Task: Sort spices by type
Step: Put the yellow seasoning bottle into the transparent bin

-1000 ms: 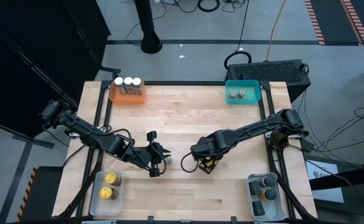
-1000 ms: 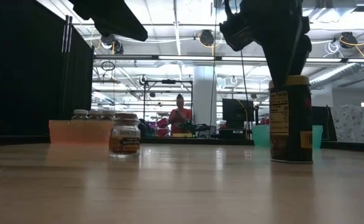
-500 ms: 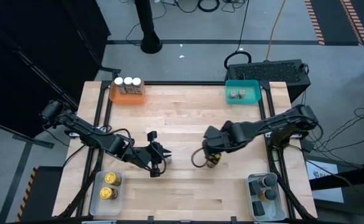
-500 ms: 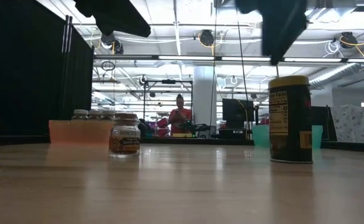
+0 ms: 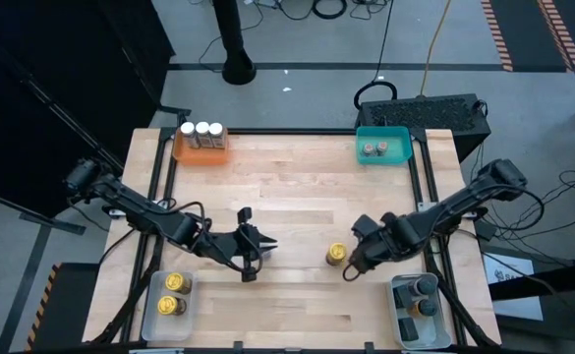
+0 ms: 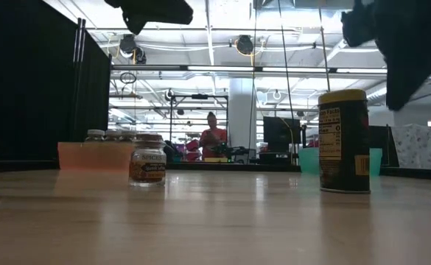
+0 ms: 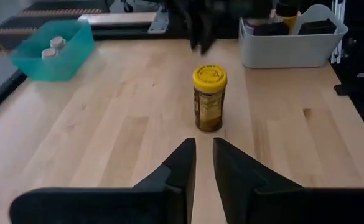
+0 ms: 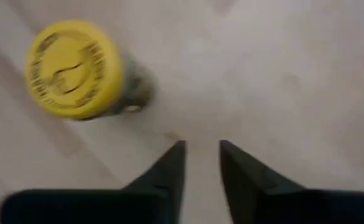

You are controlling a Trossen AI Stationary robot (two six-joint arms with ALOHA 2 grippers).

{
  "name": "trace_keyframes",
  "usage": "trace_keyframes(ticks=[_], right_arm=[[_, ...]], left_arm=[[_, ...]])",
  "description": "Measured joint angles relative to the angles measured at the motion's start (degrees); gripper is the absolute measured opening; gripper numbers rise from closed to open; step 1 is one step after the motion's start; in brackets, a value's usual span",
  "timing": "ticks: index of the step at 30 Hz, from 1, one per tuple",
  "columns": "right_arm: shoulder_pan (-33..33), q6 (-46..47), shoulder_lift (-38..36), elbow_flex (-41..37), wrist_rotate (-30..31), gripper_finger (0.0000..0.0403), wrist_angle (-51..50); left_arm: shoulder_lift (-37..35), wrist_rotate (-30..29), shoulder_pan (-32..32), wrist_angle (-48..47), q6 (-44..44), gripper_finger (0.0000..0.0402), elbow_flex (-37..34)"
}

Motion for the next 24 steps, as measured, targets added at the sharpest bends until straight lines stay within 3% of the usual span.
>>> trace_keyframes(ticks=[4, 9, 18, 24], right_arm=[[1.6, 0.2, 0.1, -5.5, 2.6, 0.0010, 12.0], [1.8, -1.2, 2.0, -7.4, 5.1, 0.0015, 21.3], [1.8, -5.7, 3.4, -7.4, 4.5, 0.0002, 32.4], [2.1, -4.2, 3.4, -7.4, 3.5, 0.0001, 31.1]], left_arm=[[1.3, 0.0, 0.1, 3.2, 2.5, 0.0063, 0.0], [3.0, 0.0, 0.1, 8.1, 5.5, 0.0063, 0.0], [3.5, 0.0, 0.2, 8.3, 5.5, 0.0063, 0.0], [3.6, 0.6, 0.1, 8.4, 5.6, 0.0063, 0.0]])
